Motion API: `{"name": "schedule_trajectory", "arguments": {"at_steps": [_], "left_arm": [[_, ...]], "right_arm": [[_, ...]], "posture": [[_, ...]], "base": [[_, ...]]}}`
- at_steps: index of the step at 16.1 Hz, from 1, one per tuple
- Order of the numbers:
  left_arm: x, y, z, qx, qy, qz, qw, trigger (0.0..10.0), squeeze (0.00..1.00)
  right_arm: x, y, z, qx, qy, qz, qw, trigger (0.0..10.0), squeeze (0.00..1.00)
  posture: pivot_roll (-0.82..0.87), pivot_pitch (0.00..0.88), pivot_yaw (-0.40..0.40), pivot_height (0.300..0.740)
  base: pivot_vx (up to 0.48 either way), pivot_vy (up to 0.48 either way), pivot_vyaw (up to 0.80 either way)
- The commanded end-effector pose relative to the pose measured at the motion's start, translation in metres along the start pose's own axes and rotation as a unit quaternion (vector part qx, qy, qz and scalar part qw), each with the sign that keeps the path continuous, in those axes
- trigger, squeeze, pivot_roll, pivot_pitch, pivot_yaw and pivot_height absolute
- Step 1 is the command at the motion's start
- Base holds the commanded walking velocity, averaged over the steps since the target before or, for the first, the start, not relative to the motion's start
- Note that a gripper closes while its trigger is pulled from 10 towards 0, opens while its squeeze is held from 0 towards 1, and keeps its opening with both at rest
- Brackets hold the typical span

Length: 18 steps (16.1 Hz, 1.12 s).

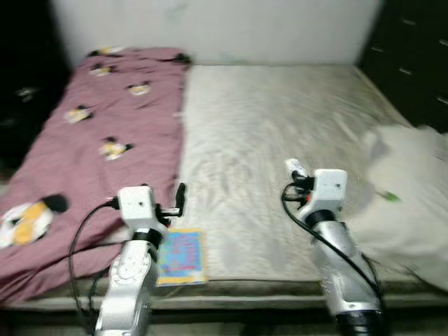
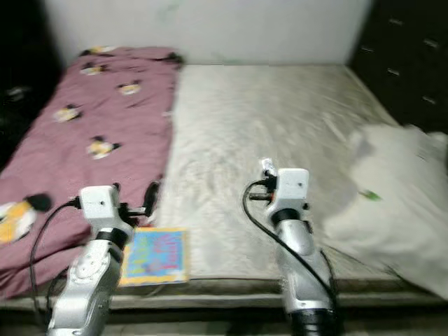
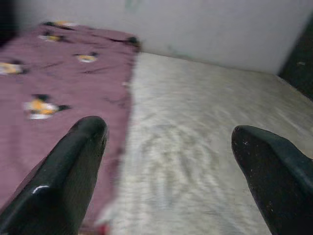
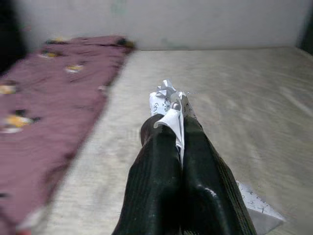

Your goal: Clean up the room

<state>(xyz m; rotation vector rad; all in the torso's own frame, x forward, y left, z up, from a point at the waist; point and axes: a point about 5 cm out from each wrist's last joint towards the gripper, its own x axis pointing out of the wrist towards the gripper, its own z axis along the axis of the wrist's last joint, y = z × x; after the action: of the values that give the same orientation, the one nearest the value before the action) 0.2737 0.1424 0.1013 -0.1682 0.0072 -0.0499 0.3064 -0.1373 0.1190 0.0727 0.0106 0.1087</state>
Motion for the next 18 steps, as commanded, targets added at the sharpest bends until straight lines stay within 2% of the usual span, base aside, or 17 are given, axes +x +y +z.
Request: {"name": "schedule_trajectory", "arguments": {"at_steps": [1,7,18], "left_arm": [[0.0018,0.0001,0.0006,0.003,0.001,0.001,1.0,10.0,0.0],[0.0013,-0.006,-0.0012,0.005,0.003,-0.009,1.0,10.0,0.0],[0.0022,-0.0082,-0.0019,0.006,0.004,-0.009,1.0,10.0,0.0]], "right_arm": [[0.0015,-0.0021,0.0006,-0.005,0.001,-0.001,1.0,10.0,0.0],[0.0027,-0.0003,-0.0042,-0.006,0.01,0.004,1.0,10.0,0.0],[0.0032,-0.0009,-0.0078,-0.008,0.016,0.012,1.0,10.0,0.0]], "posture": [[0.01,0.056,0.03,0.74],[0.01,0.039,0.028,0.74],[0.01,0.05,0.025,0.74]], "base": [[0.0,0.304,0.0],[0.0,0.314,-0.07],[0.0,0.319,-0.04]]}}
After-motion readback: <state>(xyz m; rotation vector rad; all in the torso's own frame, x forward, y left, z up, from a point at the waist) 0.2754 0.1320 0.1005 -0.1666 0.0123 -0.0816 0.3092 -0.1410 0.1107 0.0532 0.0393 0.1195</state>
